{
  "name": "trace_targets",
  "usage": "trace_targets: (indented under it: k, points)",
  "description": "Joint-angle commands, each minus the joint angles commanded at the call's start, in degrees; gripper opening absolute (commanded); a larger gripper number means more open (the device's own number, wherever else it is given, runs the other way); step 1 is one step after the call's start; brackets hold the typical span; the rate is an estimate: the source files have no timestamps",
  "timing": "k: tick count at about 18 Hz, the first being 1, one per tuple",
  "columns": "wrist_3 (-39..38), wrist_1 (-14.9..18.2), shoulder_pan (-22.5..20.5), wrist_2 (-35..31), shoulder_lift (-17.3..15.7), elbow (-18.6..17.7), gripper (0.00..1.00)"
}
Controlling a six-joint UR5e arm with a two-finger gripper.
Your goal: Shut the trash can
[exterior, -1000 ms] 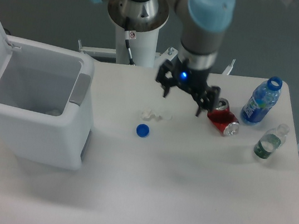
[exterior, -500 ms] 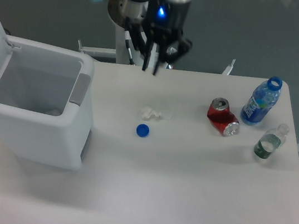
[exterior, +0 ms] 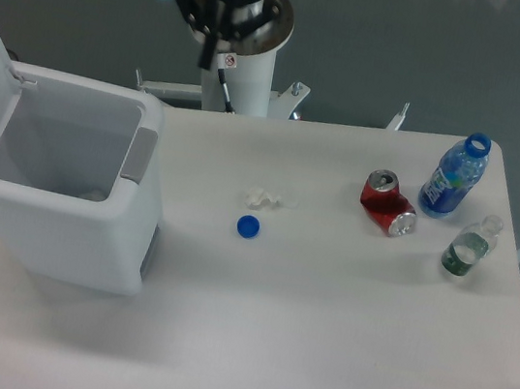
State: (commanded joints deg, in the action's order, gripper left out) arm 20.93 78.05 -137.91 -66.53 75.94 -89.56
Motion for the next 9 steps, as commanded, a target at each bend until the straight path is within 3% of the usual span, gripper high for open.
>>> trace_targets:
  k: [5,9]
  points:
    - [-6.33,-3.43,3.69,0.7,-0.44,0.61,0.04]
    - [-8.09,-4.13,6.86,1.23,-0.62,1.84,0.04]
